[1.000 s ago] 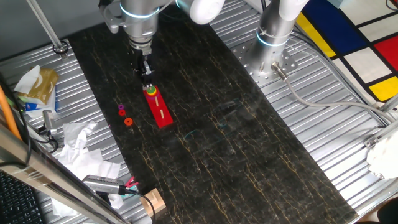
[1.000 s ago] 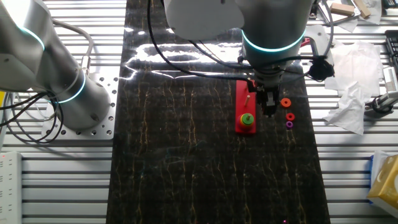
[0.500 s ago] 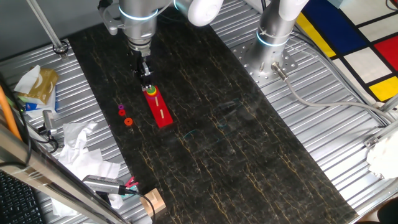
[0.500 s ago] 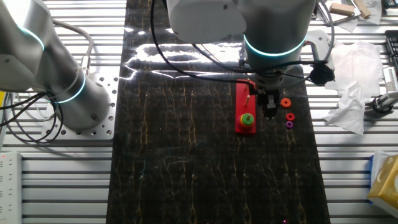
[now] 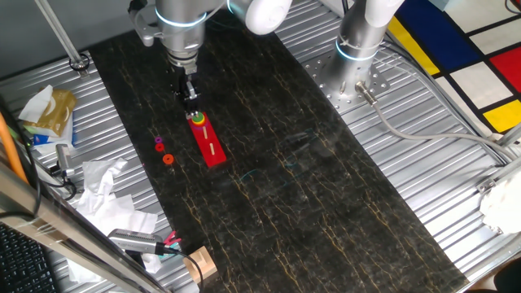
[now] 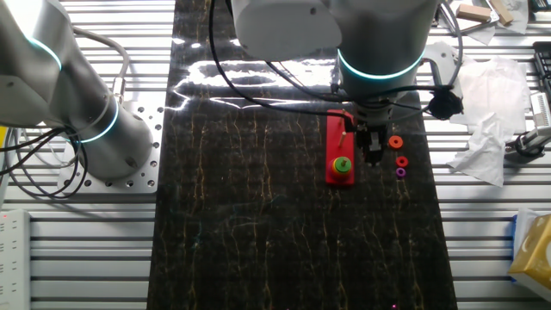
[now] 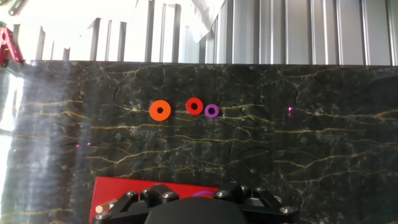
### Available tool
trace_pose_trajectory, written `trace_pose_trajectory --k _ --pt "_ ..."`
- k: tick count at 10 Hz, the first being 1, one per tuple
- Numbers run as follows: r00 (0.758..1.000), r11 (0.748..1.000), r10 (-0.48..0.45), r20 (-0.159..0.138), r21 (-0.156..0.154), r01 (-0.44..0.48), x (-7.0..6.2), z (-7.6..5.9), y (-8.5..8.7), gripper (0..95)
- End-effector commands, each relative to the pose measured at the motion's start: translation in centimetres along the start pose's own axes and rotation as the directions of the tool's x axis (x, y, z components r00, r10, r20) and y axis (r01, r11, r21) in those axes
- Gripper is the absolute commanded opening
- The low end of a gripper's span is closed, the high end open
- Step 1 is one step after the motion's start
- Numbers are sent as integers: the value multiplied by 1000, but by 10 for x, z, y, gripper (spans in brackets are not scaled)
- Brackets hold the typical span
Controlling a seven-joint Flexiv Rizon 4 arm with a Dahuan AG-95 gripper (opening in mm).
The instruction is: Take out one Hanoi block and throw it aside
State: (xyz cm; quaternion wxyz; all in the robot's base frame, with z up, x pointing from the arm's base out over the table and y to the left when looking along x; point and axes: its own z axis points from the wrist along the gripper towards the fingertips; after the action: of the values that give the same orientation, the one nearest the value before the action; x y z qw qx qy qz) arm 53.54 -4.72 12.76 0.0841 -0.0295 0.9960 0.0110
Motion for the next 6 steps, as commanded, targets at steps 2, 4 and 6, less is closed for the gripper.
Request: trace_pose_trajectory --k 2,4,6 --pt "1000 1000 -1 -2 1 1 1 3 -2 570" --pt "1000 1000 -7 -7 1 7 2 6 -5 570" --pt "1000 1000 -3 -11 0 3 2 10 -6 570"
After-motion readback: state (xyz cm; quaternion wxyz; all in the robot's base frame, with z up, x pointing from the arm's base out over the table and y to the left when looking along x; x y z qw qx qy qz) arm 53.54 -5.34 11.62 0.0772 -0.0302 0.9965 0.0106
